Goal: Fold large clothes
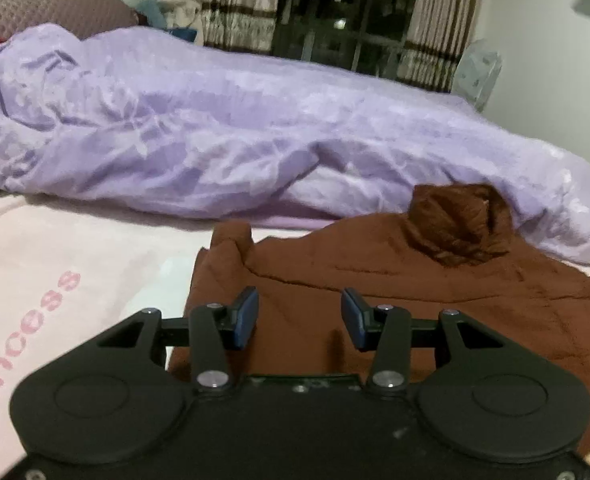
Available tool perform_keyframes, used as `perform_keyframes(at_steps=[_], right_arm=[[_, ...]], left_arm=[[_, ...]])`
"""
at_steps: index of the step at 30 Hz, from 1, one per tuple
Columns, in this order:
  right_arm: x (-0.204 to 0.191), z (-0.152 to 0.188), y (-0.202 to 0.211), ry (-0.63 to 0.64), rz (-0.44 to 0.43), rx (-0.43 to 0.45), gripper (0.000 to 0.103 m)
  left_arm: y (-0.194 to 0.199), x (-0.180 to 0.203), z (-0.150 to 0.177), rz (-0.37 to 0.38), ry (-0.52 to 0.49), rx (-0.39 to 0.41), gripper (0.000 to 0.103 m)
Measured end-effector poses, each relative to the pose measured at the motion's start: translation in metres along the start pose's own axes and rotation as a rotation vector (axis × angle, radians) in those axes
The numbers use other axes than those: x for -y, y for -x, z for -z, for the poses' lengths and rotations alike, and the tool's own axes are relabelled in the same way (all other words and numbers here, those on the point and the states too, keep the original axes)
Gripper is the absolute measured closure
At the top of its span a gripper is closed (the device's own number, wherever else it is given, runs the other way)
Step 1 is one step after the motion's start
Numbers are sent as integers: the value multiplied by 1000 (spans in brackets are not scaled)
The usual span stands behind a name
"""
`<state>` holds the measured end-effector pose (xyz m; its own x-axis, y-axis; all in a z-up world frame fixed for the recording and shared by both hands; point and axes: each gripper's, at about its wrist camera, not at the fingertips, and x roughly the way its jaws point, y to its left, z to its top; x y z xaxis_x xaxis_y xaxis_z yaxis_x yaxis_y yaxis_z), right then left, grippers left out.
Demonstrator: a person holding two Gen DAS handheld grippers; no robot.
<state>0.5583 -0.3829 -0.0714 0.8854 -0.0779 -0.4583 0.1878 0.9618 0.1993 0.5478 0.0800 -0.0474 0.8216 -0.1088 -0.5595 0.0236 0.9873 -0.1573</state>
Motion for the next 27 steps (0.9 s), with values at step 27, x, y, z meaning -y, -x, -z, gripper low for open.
perform_keyframes(at_steps=[27], right_arm=[[14,47,92,-27,-22,56,78]], left_arm=[[78,3,54,53,-86,34,50]])
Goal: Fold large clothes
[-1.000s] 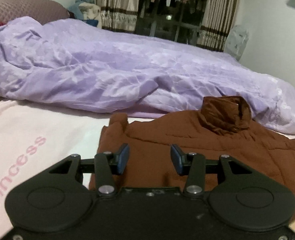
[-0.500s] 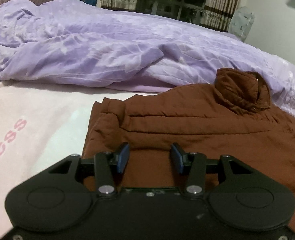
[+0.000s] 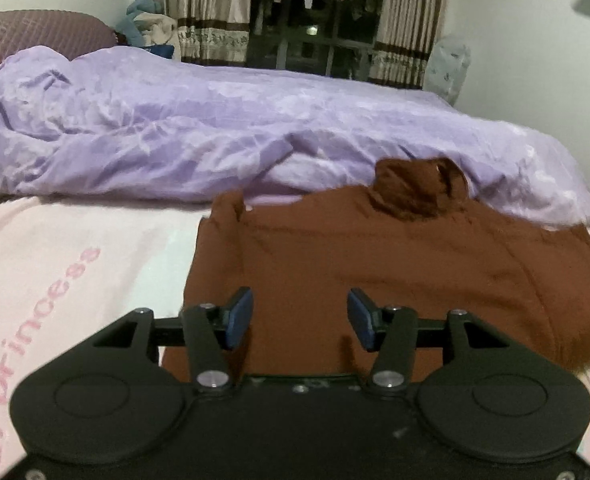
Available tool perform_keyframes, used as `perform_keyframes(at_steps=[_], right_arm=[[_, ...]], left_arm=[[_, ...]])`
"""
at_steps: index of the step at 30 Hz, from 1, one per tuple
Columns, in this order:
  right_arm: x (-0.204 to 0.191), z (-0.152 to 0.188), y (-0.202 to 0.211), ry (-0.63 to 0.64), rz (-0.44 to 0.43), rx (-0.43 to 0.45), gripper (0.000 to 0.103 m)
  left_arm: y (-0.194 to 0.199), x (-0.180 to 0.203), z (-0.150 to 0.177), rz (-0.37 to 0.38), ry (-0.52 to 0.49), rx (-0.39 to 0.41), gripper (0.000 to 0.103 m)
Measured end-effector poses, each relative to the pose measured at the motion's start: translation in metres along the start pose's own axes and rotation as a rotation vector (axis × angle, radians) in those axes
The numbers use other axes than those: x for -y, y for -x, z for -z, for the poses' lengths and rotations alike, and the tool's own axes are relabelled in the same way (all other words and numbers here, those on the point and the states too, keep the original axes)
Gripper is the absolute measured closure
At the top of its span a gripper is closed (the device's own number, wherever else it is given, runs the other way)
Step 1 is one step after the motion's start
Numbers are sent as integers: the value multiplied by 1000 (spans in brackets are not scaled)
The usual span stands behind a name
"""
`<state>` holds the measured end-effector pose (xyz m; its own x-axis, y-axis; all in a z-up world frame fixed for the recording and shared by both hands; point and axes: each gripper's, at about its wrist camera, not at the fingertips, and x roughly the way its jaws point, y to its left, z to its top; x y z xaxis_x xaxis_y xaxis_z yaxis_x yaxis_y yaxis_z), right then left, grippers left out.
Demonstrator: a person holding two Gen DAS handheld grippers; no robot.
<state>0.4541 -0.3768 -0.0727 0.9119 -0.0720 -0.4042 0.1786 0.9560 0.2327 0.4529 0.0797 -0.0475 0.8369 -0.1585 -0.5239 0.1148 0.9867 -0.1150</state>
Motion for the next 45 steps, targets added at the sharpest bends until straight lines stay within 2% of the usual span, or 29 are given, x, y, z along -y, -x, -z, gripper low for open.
perform_keyframes(at_steps=[4,9,16,19,23,26,31,37,42,45], right_arm=[[7,14,-14,-10,32,-55,78],[13,32,-27,-19,48,-85,79],[6,28,-25,-24,68,-79,79],[0,15,-8,-44,41,-32,79],[-33,7,4,-12,-39,12,79],[-68,9,1,24,-116,4,79],[-109,29,-12,43,-220,-56,79],[-131,56,-35,124,-186,-137,79],[-136,67,-36,159,-165,-146,79],[-142,66,-32,174,-149,-147,79]], left_arm=[[-12,-10,15,-6,41,-62,50],[-25,-13,21,-10,56,-86,50],[-22,-11,23,-9,47,-51,50],[-5,-2,20,-13,0,-24,50],[12,16,12,43,-2,6,50],[14,37,8,87,-23,34,50],[-6,52,16,102,-35,-12,50],[-33,40,31,96,-13,-80,49],[-38,32,31,110,3,-78,49],[-28,34,30,107,3,-68,49]])
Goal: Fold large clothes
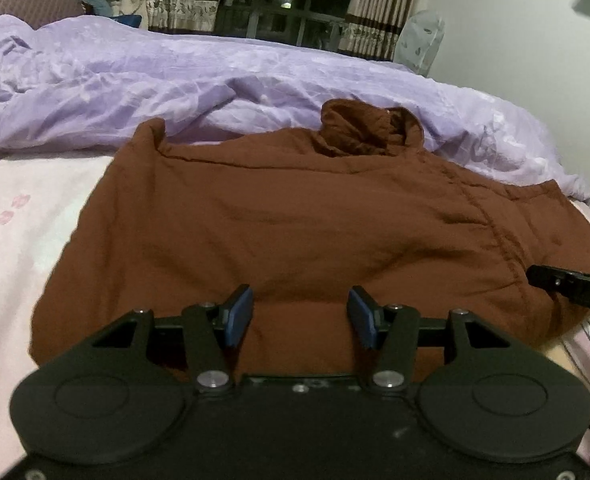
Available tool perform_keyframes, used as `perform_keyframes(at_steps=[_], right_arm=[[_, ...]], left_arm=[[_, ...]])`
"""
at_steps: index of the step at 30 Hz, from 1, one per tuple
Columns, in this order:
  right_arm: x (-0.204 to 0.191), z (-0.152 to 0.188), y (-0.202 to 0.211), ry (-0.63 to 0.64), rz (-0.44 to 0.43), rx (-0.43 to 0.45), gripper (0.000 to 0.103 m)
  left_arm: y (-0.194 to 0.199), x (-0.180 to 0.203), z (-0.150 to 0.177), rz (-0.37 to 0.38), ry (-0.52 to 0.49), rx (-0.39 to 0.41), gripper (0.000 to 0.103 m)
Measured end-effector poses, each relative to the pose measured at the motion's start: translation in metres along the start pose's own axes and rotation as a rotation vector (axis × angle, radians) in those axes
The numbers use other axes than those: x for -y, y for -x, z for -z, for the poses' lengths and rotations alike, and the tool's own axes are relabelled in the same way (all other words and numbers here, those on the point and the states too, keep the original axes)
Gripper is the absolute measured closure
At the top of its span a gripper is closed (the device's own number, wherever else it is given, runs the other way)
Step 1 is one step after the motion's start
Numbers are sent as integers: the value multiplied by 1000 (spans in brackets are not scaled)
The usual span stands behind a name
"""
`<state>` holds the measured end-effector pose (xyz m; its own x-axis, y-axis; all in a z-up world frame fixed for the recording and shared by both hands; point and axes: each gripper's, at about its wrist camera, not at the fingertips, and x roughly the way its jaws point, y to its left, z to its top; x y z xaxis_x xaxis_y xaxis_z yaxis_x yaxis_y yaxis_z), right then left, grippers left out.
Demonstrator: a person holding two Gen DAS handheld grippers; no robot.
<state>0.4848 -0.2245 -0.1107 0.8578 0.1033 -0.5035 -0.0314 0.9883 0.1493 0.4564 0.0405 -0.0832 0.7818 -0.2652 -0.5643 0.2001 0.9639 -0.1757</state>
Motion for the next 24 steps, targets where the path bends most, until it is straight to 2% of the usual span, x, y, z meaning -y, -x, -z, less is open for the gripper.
perform_keyframes(at_steps=[2,5,8,12,16,21,23,24], right_arm=[[-5,-8,9,-1,5,9,78],[-20,-19,28,10,-38,75,78],[-43,-22,36,54,-73,99,78],[-59,-15,22,68,-77,67,79],[-55,0,-1,17,-57,8,79],[-53,10,-5,11,-58,13,79],[-53,9,-5,16,-59,10,79],[-54,8,-5,18,-60,7,79]], left_arm=[[15,3,-2,3,-9,33,49],[34,-1,-6,-9,-15,82,48],[40,-11,-5,-46,-9,80,48],[33,-30,3,-81,44,50,48],[22,-38,13,-83,47,38,47],[26,-39,13,-73,70,55,47],[38,-40,13,-62,96,78,43],[47,-41,15,-67,117,97,37]])
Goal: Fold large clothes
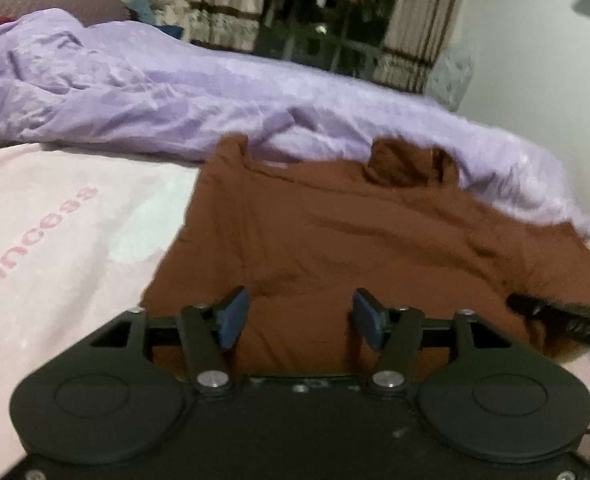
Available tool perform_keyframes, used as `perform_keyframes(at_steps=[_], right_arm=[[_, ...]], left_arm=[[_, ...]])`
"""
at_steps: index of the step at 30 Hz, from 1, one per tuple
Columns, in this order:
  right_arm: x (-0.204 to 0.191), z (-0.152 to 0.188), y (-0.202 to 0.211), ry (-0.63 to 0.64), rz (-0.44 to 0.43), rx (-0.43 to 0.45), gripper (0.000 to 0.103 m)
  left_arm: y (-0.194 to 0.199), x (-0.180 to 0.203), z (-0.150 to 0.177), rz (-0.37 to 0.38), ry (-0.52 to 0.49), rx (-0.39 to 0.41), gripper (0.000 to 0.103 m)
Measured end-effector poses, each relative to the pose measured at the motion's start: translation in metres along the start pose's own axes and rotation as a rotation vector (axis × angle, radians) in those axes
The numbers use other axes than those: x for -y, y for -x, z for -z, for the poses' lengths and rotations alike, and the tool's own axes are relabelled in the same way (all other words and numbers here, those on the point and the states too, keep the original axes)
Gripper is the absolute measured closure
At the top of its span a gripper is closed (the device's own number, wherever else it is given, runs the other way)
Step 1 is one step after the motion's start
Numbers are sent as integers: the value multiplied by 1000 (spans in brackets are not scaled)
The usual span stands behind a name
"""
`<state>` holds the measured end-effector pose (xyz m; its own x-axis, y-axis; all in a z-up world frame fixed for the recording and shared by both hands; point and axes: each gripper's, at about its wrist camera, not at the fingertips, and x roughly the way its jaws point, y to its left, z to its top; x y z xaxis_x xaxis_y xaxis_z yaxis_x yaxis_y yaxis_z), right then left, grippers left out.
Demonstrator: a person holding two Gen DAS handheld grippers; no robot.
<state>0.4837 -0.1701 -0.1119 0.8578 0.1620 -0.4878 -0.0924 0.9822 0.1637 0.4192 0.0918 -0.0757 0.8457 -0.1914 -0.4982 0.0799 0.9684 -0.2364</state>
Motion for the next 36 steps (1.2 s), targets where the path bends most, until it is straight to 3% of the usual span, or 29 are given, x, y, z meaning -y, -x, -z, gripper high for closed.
perform_keyframes(at_steps=[3,7,10,16,20,26,36], right_arm=[[2,-1,0,-3,-7,-1,79],[1,-1,0,-11,-5,3,79],[0,-2,1,-5,-7,0,77],[1,0,0,-6,-12,-2,77],[0,0,0,-5,-13,0,75],[0,-1,1,0,-14,-5,74],[-5,-1,0,12,8,-10,75]], left_arm=[[25,-8,7,-15,77,37,36],[41,-25,25,9,256,43,36],[37,-35,36,47,399,15,36],[14,-43,43,68,549,-3,36],[-2,-49,42,64,607,-15,35],[-20,-61,29,63,632,29,33],[-38,-62,10,19,578,19,34]])
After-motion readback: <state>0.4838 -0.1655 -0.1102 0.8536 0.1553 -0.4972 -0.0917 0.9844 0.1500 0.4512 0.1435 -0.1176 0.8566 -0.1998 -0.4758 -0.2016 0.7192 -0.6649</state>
